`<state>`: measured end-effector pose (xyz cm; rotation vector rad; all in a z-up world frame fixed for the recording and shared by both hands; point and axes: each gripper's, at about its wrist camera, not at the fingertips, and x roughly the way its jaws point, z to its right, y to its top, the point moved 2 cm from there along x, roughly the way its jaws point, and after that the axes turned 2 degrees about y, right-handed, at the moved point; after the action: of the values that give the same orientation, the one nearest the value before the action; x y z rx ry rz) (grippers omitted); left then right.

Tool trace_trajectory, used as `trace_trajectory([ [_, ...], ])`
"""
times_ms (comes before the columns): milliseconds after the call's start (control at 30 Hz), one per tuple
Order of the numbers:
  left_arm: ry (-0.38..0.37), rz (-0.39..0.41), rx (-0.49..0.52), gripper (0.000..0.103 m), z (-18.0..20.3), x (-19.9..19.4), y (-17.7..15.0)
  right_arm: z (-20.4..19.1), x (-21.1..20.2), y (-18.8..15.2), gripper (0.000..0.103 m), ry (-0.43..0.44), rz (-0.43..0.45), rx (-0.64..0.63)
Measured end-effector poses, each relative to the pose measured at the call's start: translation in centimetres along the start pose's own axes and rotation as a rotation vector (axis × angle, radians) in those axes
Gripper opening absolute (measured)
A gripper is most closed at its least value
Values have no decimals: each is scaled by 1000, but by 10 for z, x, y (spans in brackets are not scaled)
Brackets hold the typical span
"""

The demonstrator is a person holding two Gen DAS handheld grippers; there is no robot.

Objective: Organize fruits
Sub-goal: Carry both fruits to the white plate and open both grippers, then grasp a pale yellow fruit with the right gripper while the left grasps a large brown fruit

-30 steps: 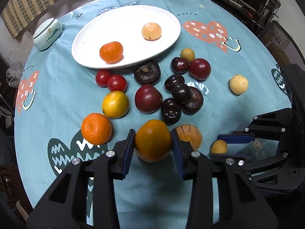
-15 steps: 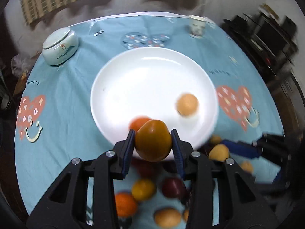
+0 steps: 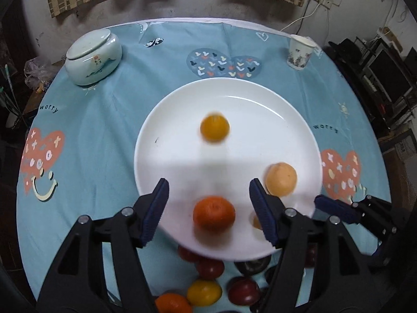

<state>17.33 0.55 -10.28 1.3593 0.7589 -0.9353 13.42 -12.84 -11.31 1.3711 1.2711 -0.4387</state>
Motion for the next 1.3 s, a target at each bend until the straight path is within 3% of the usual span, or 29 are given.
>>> trace_trajectory([
  [100, 5, 35, 65, 71, -1, -22, -25, 16, -32, -24, 31, 57, 18, 63],
  [267, -21, 48, 185, 74, -4, -50, -87, 42, -71, -101, 33, -32, -25, 68],
  [300, -38, 41, 205, 75, -4, -54, -102, 45, -75, -121, 37, -52, -45, 63],
  [367, -63, 25, 226, 75, -3, -59, -125, 48, -79, -149, 60, -88, -73, 69],
  [467, -105, -10, 246, 76, 1, -62, -156, 50, -81, -172, 63, -90, -68, 114],
  [600, -120, -40, 262, 76, 4, -61, -174, 43, -74, -170, 63, -84, -45, 115],
  [767, -106, -68, 238, 76, 1, -55, -185, 40, -52, -158, 61, -122, -89, 89],
  [800, -102, -74, 227, 76, 0, -52, -187, 40, -48, -158, 44, -122, -106, 85],
  [833, -96, -78, 216, 76, -1, -50, -187, 39, -44, -159, 38, -124, -126, 80],
  [1167, -105, -117, 195, 78, 12, -12, -182, 30, -62, -162, 38, -18, -124, 104],
  [1267, -98, -140, 223, 71, 18, -2, -183, 25, -66, -162, 38, -7, -117, 101],
  [1300, -105, -138, 236, 61, 21, -3, -183, 23, -66, -161, 38, -5, -116, 103],
])
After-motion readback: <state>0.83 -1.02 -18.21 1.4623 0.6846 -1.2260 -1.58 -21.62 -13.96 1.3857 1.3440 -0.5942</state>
